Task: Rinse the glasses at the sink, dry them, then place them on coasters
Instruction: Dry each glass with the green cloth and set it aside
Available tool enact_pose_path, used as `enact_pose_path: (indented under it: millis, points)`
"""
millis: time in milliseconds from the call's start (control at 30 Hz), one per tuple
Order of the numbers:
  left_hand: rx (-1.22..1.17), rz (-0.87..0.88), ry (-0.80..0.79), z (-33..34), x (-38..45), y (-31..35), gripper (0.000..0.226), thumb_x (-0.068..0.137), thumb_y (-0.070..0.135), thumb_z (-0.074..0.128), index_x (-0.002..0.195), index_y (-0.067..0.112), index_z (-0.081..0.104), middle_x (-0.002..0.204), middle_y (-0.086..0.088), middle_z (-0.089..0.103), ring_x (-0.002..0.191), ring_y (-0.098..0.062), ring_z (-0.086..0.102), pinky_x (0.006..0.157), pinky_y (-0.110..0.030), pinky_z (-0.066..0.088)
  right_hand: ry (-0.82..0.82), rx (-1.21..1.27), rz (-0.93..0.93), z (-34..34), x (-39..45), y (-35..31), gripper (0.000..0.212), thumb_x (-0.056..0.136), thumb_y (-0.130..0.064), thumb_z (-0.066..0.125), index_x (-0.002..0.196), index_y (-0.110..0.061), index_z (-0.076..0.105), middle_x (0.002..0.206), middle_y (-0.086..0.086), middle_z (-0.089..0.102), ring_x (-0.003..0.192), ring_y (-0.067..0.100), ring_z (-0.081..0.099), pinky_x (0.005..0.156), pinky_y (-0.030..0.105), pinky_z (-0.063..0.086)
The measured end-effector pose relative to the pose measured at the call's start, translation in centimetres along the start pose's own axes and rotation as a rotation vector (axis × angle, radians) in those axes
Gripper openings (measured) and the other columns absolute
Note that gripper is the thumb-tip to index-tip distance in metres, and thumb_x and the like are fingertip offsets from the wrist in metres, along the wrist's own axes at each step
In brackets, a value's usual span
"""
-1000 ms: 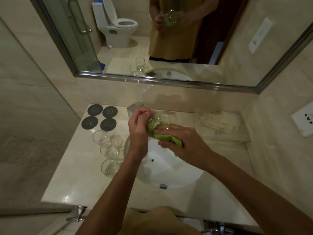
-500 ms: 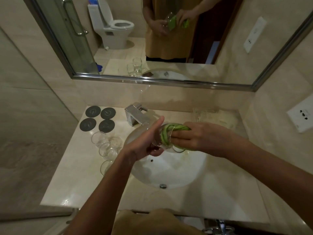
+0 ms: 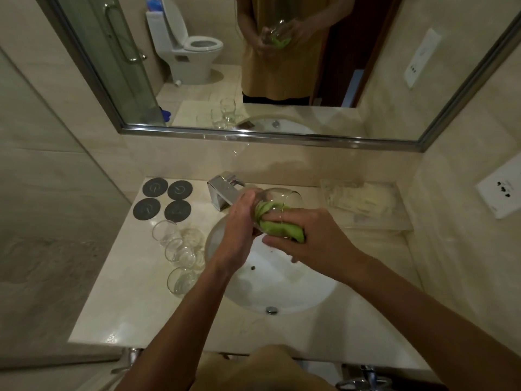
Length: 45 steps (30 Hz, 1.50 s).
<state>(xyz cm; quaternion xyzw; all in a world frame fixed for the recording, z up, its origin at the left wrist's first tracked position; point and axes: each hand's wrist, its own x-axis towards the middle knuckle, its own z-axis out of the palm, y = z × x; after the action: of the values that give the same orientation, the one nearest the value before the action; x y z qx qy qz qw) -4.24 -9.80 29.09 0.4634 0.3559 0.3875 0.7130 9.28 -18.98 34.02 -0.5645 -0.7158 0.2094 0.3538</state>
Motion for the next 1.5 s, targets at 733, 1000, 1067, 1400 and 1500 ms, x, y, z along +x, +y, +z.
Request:
enact_pose_path:
  millis: [733, 1000, 1067, 1400, 1500]
  points:
    - [-0.032, -0.244, -0.277, -1.2, -0.1, 1.9, 0.054, 0.080, 0.058, 0.065, 0.097, 0.006, 0.065, 0.070, -0.014, 0.053, 0.058, -0.024, 0.045, 0.051, -0.028, 0.030, -0.195, -0.544, -0.402, -2.5, 0.8, 1.4, 0.062, 0.065, -0.003, 0.089, 0.123, -0.016, 0.069, 0.123, 0.002, 0.070, 0.091, 0.029, 0.071, 0.071, 0.040, 0.062]
    - [0.092, 0.170, -0.083, -0.8, -0.5, 2.3, 0.036, 0.097, 0.043, 0.052, 0.096, 0.010, 0.068, 0.080, -0.026, 0.054, 0.069, -0.032, 0.050, 0.061, -0.040, 0.042, -0.015, -0.007, -0.007, -0.7, 0.7, -0.6, 0.042, 0.078, -0.041, 0.081, 0.115, -0.021, 0.075, 0.112, -0.008, 0.074, 0.100, 0.003, 0.069, 0.088, 0.032, 0.055]
    - [0.053, 0.187, -0.089, -1.1, -0.7, 2.1, 0.035, 0.097, 0.040, 0.052, 0.100, 0.009, 0.067, 0.090, -0.028, 0.058, 0.078, -0.036, 0.053, 0.067, -0.043, 0.045, 0.003, -0.053, -0.051, -0.5, 0.8, -0.8, 0.039, 0.081, -0.046, 0.074, 0.110, -0.020, 0.077, 0.110, -0.007, 0.075, 0.100, 0.004, 0.069, 0.087, 0.033, 0.056]
    - [-0.091, -0.317, -0.364, -3.2, -0.3, 3.4, 0.098, 0.075, 0.072, 0.060, 0.128, -0.011, 0.055, 0.109, -0.026, 0.057, 0.092, -0.033, 0.057, 0.080, -0.039, 0.046, -0.159, -0.861, -0.764, -3.2, 1.6, -0.9, 0.027, 0.083, 0.004, 0.064, 0.107, -0.006, 0.074, 0.103, 0.007, 0.071, 0.073, 0.027, 0.060, 0.068, 0.034, 0.051]
    - [0.112, -0.443, -0.476, -3.4, 0.0, 3.3, 0.081, 0.086, 0.075, 0.042, 0.098, 0.003, 0.074, 0.083, -0.021, 0.064, 0.073, -0.029, 0.055, 0.066, -0.032, 0.040, -0.205, -0.881, -0.850, -2.8, 1.5, -0.6, 0.031, 0.097, 0.001, 0.043, 0.101, -0.006, 0.073, 0.097, 0.005, 0.068, 0.075, 0.025, 0.057, 0.066, 0.033, 0.049]
